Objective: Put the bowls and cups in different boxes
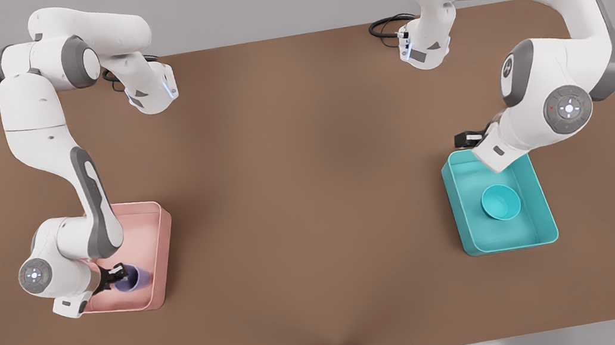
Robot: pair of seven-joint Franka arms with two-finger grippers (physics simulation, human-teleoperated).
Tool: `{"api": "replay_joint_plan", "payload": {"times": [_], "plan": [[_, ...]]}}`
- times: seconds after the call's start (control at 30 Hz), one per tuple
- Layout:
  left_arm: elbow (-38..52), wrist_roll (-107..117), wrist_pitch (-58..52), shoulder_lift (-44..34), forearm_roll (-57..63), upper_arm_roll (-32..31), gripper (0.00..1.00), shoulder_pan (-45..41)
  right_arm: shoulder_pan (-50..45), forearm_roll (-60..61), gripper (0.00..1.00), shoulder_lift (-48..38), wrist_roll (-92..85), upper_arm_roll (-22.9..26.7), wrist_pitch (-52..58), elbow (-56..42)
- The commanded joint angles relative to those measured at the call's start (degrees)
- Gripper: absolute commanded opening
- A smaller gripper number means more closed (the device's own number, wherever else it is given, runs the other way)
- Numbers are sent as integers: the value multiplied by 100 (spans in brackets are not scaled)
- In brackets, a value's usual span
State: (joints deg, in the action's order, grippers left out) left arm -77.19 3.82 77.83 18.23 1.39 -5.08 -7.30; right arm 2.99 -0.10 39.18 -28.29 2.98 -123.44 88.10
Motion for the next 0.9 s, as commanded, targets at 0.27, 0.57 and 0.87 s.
{"api": "replay_joint_plan", "payload": {"times": [0.27,0.57,0.87], "plan": [[2,-294,4,5,1,-1,100,27,-1,265,100,-358,-898,-43,356,23],[11,-294,13,5,1,-1,100,45,-915,273,100,-2045,2696,-105,3220,-628],[11,-294,48,5,1,-1,100,45,-835,98,100,-3347,2741,-87,3898,-153]]}}
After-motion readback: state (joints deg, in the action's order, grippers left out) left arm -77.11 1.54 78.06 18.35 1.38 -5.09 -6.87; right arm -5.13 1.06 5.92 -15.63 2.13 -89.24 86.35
